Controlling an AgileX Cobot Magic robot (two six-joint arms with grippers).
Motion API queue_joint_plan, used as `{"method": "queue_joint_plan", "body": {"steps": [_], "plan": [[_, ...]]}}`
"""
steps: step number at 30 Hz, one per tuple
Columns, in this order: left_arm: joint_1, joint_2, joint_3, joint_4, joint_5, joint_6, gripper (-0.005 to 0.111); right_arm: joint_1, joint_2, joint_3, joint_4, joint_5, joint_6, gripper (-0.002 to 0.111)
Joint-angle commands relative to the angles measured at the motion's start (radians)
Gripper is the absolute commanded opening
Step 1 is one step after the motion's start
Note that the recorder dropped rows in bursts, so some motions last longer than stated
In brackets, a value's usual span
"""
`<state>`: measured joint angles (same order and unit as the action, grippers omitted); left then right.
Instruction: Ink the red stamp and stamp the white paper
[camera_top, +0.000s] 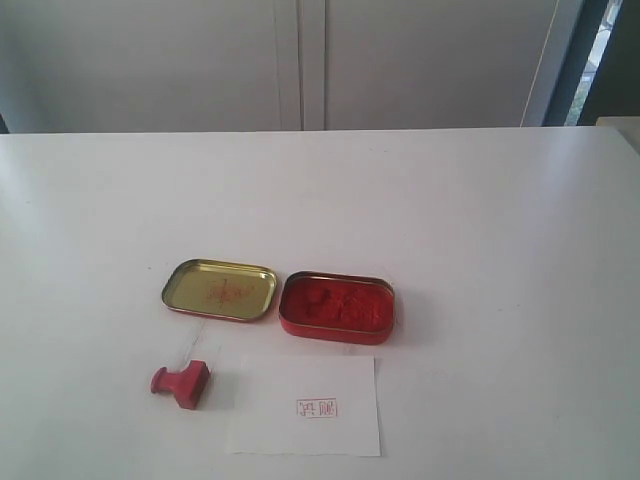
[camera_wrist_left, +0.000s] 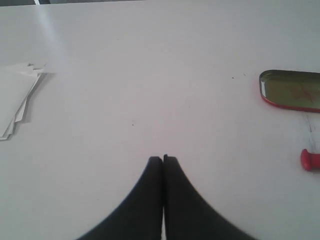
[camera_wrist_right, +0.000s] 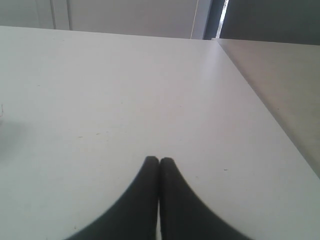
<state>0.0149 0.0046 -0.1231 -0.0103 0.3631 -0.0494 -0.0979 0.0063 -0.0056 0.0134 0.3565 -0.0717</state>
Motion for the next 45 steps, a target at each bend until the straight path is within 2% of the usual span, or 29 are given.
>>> {"method": "queue_joint_plan", "body": {"steps": [1, 8, 14, 17, 45], "plan": [[-0.005, -0.005, 0.005, -0.035, -0.004, 0.049, 0.000, -0.003, -0.006, 0.006, -0.008, -0.014, 0.000, 0.000], [-0.005, -0.005, 0.020, -0.030, 0.011, 0.049, 0.000, -0.003, -0.006, 0.006, -0.008, -0.014, 0.000, 0.000], [-0.005, -0.005, 0.123, -0.030, -0.065, 0.049, 0.000, -0.003, -0.006, 0.006, -0.008, -0.014, 0.000, 0.000], [-0.005, -0.005, 0.123, -0.011, -0.111, 0.049, 0.000, -0.003, -0.006, 0.006, -0.008, -0.014, 0.000, 0.000], [-0.005, -0.005, 0.123, -0.011, -0.111, 0.049, 0.000, -0.003, -0.006, 0.006, -0.008, -0.014, 0.000, 0.000]]}}
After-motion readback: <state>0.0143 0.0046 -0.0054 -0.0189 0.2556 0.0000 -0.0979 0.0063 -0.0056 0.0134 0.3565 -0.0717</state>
